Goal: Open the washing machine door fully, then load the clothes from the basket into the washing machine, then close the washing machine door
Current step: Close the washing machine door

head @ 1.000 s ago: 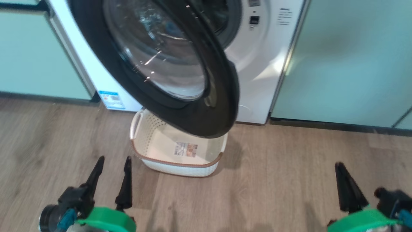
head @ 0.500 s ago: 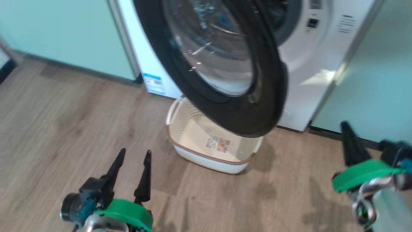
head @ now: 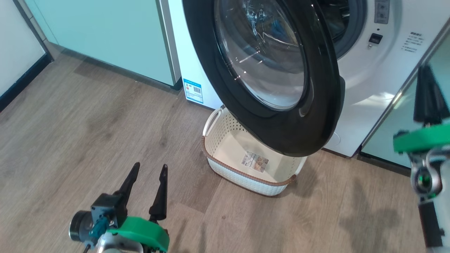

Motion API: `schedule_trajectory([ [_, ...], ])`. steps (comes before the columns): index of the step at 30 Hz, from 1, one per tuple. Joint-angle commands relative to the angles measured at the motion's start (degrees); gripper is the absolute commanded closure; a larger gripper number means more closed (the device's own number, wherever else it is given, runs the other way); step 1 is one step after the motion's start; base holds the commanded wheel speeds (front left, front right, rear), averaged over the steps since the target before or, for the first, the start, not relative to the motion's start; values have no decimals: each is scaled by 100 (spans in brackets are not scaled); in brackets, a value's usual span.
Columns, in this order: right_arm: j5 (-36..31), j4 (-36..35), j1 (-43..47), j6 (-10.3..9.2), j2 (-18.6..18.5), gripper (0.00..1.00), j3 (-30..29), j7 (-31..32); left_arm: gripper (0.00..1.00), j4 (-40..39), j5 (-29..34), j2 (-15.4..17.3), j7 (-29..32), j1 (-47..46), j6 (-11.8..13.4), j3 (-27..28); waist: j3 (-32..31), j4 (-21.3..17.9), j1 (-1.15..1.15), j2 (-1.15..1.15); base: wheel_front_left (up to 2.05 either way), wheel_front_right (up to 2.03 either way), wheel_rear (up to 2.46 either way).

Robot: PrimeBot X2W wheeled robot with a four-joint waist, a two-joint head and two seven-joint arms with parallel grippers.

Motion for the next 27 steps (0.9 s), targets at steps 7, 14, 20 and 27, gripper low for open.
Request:
schedule_trajectory([
  [7,-25,-1167,-723,-4,145,100,887,-46,0,-187,-41,76,-81,-275,-25,211,-64,-77,0,0,0,0,0],
  [14,171,-1662,-493,-4,182,100,1725,-44,0,-189,-50,102,-91,-254,-15,191,-112,-35,0,0,0,0,0],
  [20,438,-1493,-64,-4,114,100,2458,142,0,-226,-66,119,-108,-229,36,216,-37,-16,0,0,0,0,0],
  [27,601,-979,-320,-4,25,100,2684,89,0,-227,-71,119,-137,-306,61,200,77,-17,0,0,0,0,0],
])
